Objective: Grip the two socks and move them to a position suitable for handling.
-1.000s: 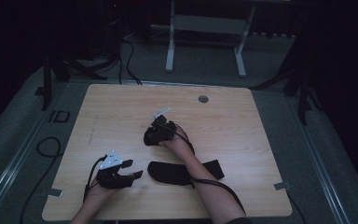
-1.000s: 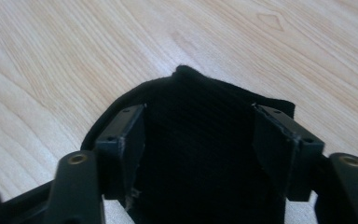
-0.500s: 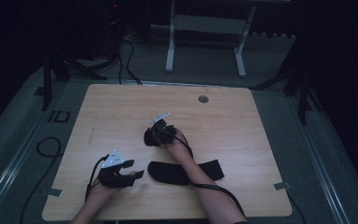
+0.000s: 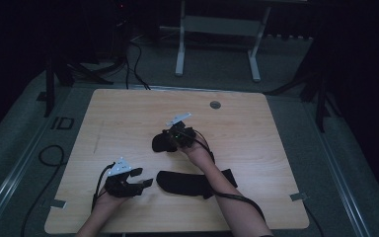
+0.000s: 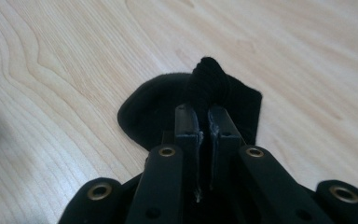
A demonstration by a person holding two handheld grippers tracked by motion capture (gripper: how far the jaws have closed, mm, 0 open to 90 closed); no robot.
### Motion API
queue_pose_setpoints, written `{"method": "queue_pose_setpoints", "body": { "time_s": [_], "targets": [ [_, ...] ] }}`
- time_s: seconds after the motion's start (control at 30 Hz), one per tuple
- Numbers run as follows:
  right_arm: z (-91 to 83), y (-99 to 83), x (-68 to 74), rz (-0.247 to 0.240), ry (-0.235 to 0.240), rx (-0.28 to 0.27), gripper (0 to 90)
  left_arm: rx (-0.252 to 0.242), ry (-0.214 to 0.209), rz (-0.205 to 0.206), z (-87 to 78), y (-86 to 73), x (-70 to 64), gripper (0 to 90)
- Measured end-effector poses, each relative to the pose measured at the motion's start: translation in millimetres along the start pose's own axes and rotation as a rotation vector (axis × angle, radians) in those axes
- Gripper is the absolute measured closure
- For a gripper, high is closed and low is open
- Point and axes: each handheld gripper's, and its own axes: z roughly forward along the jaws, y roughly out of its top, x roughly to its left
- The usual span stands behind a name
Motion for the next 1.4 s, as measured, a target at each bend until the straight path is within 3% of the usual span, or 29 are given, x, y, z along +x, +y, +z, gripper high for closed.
{"method": "queue_pose_setpoints", "body": {
  "time_s": [0.03, 0.07, 0.1, 0.13, 0.23, 0.3, 0.4, 0.5, 0.57, 0.63, 0.73, 0.83, 1.13, 1.23, 1.4],
  "targets": [
    [4.1, -0.6, -1.9, 0.018, 0.036, 0.010, 79.4, -0.001, -0.001, 0.001, -0.1, -0.2, -0.1, 35.9],
    [7.6, -1.2, -3.5, 0.041, 0.072, 0.011, 67.7, -0.001, -0.001, 0.000, -0.2, -0.5, -0.3, 35.8],
    [12.2, -1.8, -4.3, 0.058, 0.091, 0.009, 55.3, 0.001, -0.001, 0.002, -0.4, -0.8, -0.1, 35.8],
    [16.3, -2.1, -3.9, 0.071, 0.083, 0.017, 48.4, 0.001, -0.004, 0.001, -0.5, -1.3, -0.1, 35.8],
    [26.5, -2.3, -1.3, 0.088, 0.049, 0.018, 37.4, 0.005, -0.012, 0.002, -0.1, -2.3, 0.4, 35.8],
    [32.0, -1.6, -0.7, 0.109, 0.072, 0.020, 33.1, 0.008, -0.014, 0.004, 0.6, -2.8, -0.1, 35.9],
    [40.8, -1.1, 1.8, 0.106, 0.066, 0.035, 28.1, 0.014, -0.017, 0.011, 1.1, -2.9, -1.5, 35.9],
    [45.7, -0.2, 4.8, 0.082, 0.029, 0.043, 32.8, 0.014, -0.019, 0.016, 1.1, -2.8, -2.2, 35.9],
    [48.9, 1.6, 8.8, 0.013, -0.039, 0.084, 43.1, 0.015, -0.018, 0.014, 1.0, -2.7, -1.9, 35.8],
    [49.4, 1.4, 8.1, 0.026, -0.036, 0.078, 45.3, 0.017, -0.013, 0.013, 0.8, -2.6, -1.8, 35.8],
    [48.5, 0.1, 8.0, 0.035, -0.058, 0.059, 62.5, 0.018, -0.011, 0.014, 0.5, -2.9, -1.5, 35.9],
    [48.2, 0.5, 8.9, 0.026, -0.064, 0.059, 70.8, 0.016, -0.011, 0.012, 0.3, -2.8, -1.5, 35.9],
    [42.8, 4.2, 8.7, 0.008, -0.052, 0.080, 78.4, 0.011, -0.004, 0.003, -0.5, -2.3, 0.7, 35.9],
    [27.8, 8.0, 8.9, -0.011, -0.044, 0.047, 78.5, 0.011, 0.012, -0.022, -0.5, -2.2, 2.1, 35.9],
    [-10.3, 15.2, 10.0, -0.043, -0.030, -0.029, 78.5, -0.001, 0.012, -0.025, -0.6, 2.2, 0.4, 35.8]
  ]
}}
